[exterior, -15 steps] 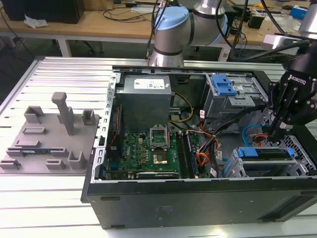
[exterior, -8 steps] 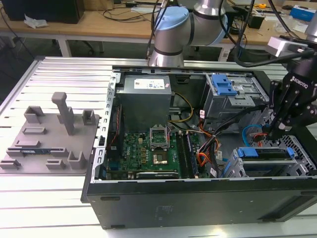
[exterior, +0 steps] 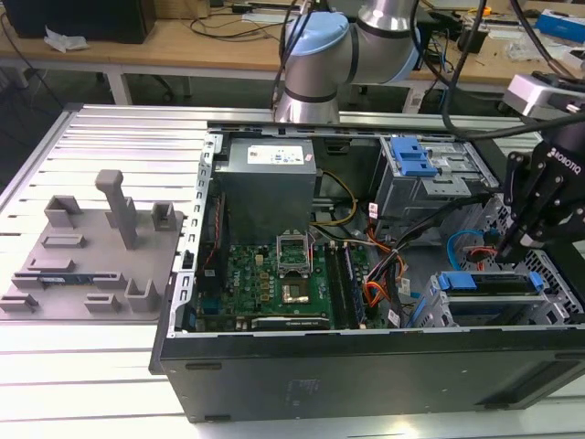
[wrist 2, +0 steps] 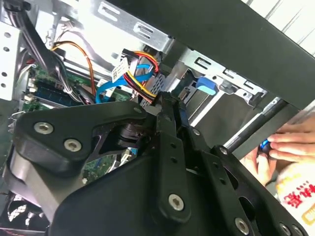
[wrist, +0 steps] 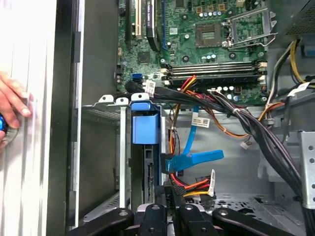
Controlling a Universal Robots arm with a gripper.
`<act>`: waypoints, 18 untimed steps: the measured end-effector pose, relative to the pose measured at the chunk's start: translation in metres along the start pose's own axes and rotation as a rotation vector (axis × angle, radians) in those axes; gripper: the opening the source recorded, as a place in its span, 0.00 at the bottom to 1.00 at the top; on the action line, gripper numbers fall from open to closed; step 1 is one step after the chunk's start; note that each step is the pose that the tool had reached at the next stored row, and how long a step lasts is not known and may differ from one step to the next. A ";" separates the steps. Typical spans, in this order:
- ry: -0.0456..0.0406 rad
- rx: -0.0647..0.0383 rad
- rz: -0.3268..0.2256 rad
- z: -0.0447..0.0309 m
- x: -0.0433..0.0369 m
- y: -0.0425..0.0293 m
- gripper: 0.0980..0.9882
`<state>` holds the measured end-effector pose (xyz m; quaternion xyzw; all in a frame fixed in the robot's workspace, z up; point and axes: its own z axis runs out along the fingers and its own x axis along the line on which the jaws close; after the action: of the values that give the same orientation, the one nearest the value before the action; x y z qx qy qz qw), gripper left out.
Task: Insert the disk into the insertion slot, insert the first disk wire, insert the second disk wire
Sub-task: 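Insert the first disk wire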
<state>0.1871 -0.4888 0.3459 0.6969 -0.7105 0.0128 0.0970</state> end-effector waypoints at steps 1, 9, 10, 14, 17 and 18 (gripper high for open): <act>-0.0151 0.000 -0.002 0.0000 0.0009 -0.0001 0.07; -0.0336 0.000 -0.004 -0.0001 0.0018 0.0000 0.07; -0.0336 0.000 -0.004 -0.0001 0.0018 0.0000 0.07; -0.0336 0.000 -0.004 -0.0002 0.0043 -0.0001 0.07; -0.0340 0.000 -0.004 -0.0009 0.0082 -0.0001 0.07; -0.0340 0.000 -0.004 -0.0013 0.0094 -0.0001 0.07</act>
<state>0.1872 -0.4979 0.3486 0.6985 -0.7106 0.0007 0.0850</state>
